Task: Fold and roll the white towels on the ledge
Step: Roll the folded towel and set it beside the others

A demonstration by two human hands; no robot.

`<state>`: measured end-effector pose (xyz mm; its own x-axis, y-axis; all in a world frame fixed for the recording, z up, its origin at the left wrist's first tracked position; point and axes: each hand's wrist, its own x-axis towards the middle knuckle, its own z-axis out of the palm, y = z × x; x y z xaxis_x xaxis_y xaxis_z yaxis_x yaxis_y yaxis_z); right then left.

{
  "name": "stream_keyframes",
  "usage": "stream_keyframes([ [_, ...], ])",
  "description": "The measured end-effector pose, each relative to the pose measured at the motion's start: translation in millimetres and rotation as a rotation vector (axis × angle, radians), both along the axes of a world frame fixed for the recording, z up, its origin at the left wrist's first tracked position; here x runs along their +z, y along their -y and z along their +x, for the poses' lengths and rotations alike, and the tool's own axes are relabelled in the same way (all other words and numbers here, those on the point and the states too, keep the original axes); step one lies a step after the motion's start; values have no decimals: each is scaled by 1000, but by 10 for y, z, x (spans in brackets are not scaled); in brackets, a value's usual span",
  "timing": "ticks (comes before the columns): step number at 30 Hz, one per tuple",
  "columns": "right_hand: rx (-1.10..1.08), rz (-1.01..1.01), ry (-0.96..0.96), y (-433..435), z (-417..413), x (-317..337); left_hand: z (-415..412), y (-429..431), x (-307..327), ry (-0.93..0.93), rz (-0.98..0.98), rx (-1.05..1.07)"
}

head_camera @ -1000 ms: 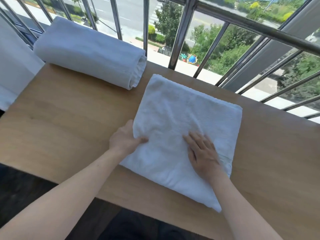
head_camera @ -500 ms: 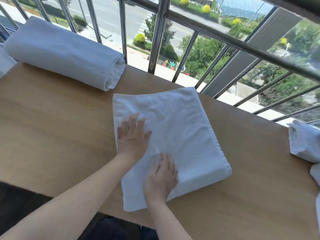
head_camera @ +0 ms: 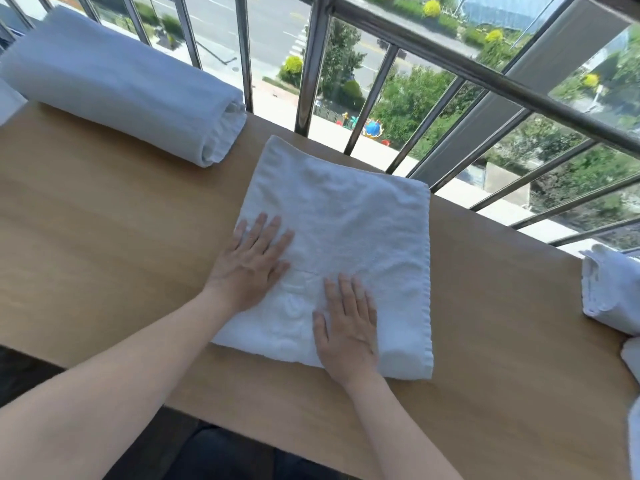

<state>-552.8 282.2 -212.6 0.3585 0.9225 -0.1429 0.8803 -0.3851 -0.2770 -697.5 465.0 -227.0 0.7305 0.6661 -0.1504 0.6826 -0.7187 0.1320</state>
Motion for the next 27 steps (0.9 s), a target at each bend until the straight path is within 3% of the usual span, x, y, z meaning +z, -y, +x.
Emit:
stream_keyframes([
  [2,-25,-40,-6,-39,-25,1,118,123,28,-19,28,29],
  [6,-24,-50,-7,-176,150,1,267,687,23,60,-162,206],
  [15,104,-22,85,-577,882,-152,428,498,-23,42,-85,135],
  [20,10,-23,77,-925,1424,-198,490,426,-82,81,-26,113],
  [27,-306,-133,58,-1283,2228,-139,504,420,-121,145,45,98],
])
